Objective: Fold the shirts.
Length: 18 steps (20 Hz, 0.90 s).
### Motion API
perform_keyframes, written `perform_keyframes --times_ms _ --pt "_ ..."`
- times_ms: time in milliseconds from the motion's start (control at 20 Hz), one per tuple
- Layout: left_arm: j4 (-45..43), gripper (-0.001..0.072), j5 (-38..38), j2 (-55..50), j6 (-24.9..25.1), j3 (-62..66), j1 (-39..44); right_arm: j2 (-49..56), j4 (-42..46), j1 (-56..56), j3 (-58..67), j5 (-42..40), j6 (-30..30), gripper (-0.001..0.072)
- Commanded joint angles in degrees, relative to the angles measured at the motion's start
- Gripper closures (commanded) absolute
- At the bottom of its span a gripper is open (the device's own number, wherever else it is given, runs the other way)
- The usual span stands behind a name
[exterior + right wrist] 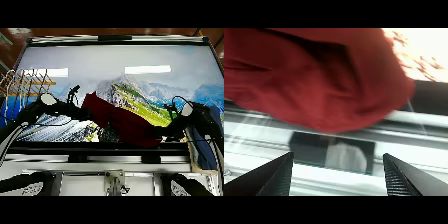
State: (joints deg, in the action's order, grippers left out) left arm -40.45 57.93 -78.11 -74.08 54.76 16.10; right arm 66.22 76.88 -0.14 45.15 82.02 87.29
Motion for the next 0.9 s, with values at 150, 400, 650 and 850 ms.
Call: perform_keyframes --times_ms 150,400,650,850 --pt "-0.02 0.0668 0.66 2.16 1.25 0.7 0.0 4.31 -10.78 -12.87 -2.29 -0.98 -1.4 0.0041" --pt "-0.02 0.0668 0.66 3.54 1.25 0.7 0.0 10.34 -14.91 -13.2 -2.29 -5.31 -0.72 0.0085" --pt "-0.04 0.0668 0.61 3.56 1.46 0.68 -0.02 11.72 -15.26 -13.2 -2.29 -9.25 1.05 0.0476" --pt "-0.04 0.0668 0.61 3.56 1.46 0.68 -0.02 11.72 -15.15 -13.2 -2.29 -8.87 -1.84 0.0642"
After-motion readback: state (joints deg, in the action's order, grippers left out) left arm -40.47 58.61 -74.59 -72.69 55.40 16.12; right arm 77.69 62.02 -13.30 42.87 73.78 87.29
